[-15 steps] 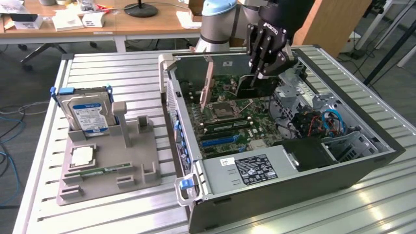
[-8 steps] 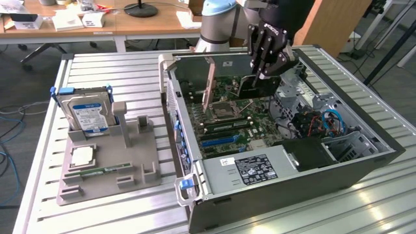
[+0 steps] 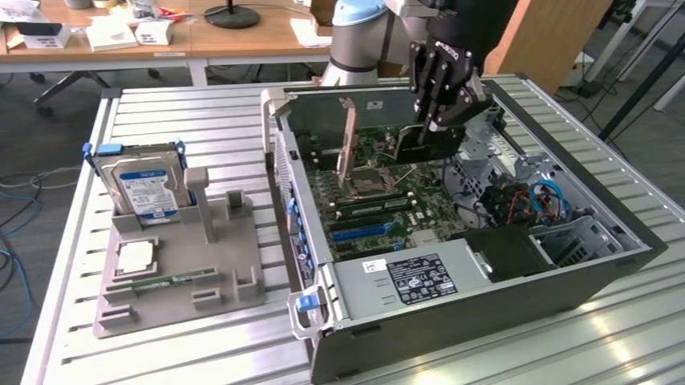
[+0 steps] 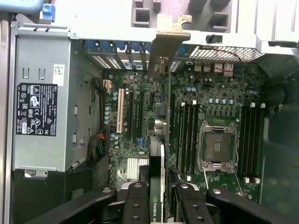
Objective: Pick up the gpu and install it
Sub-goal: 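Insert the gpu into the slot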
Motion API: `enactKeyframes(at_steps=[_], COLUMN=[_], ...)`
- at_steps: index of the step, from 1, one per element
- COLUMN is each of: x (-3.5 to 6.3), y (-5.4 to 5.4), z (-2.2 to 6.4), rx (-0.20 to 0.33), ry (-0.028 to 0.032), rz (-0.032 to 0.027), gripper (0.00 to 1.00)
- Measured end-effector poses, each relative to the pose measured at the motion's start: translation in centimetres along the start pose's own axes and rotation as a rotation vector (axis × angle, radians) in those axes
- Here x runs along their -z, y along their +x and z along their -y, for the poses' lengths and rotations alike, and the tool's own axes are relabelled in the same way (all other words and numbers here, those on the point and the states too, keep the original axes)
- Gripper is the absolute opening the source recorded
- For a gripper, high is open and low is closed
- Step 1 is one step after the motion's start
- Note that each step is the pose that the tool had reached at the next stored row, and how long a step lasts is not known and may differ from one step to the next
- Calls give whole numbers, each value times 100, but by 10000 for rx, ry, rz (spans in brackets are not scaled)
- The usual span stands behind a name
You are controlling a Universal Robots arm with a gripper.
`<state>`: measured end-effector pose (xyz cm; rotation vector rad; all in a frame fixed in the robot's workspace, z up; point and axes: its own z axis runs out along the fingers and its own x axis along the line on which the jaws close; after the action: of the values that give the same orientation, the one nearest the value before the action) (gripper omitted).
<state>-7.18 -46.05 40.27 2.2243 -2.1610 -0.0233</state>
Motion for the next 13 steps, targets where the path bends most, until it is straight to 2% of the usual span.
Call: enactKeyframes(at_steps=[3,8,13], x=[-2,-3,-9], y=[-1,-3,-58], z=[-1,-1,0], rx=[-328,-342,-342], ry=[1,2,25], rz=[11,15,23], gripper=[26,26,26])
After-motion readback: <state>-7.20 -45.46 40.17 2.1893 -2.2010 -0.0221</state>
